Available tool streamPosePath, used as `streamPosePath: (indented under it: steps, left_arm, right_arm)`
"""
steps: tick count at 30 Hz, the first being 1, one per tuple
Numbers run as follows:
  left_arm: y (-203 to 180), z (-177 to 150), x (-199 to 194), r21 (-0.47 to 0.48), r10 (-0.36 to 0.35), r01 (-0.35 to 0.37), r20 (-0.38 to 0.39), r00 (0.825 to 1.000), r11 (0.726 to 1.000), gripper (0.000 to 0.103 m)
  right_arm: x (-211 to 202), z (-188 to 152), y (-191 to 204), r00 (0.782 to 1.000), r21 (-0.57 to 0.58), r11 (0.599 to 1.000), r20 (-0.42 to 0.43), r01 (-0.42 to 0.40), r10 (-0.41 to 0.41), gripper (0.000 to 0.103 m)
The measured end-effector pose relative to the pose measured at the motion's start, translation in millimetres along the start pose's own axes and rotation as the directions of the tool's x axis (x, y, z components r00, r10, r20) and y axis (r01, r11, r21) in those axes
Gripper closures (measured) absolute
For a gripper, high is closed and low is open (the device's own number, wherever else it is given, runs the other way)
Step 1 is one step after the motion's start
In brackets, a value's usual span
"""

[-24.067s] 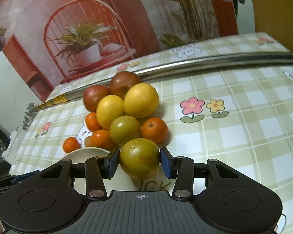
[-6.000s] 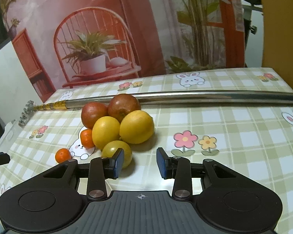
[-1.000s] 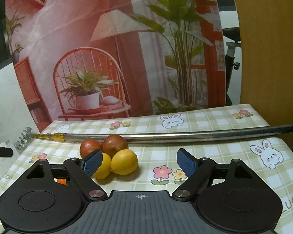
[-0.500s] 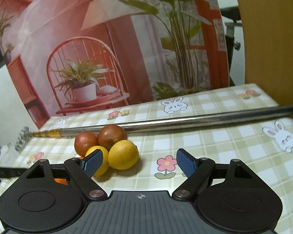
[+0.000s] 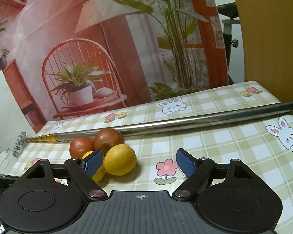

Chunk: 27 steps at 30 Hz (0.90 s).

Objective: Organize fruits
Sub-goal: 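Grasp a small mandarin with the left tool while the right tool returns to the pile, then lift the mandarin with the left tool while the right tool grasps a large yellow grapefruit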

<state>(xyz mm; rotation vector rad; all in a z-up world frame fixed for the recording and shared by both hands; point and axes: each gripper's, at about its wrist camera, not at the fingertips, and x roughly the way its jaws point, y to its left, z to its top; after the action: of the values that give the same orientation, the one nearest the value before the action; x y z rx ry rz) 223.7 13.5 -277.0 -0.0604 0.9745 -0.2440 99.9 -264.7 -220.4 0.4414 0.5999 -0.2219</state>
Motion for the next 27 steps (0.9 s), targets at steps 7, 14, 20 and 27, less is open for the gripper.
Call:
streamPosePath:
  steps: [7,14,20,27]
  left_arm:
    - [2,0,11,-0.009,0.008,-0.008,-0.021,1.0,1.0,0.063]
    - [5,-1,10,-0.019,-0.003,0.002,-0.012,1.0,1.0,0.067]
    - [3,-3,-5,-0.003,0.001,-0.001,0.035,0.999,1.0,0.067]
    - [0,-8,-35,0.011,0.012,-0.014,0.108,0.994,1.0,0.067]
  right_arm:
    - [4,-3,-3,1.0,0.008,1.0,-0.019,0.0,0.0,0.024]
    - [6,-6,-2,0.999,0.01,1.0,-0.035,-0.007,0.008,0.024]
    - [8,-7,0,0.999,-0.002,1.0,-0.049,-0.012,0.012,0.024]
    - [12,-8,2,0.999,-0.022,1.0,-0.053,-0.013,0.012,0.024]
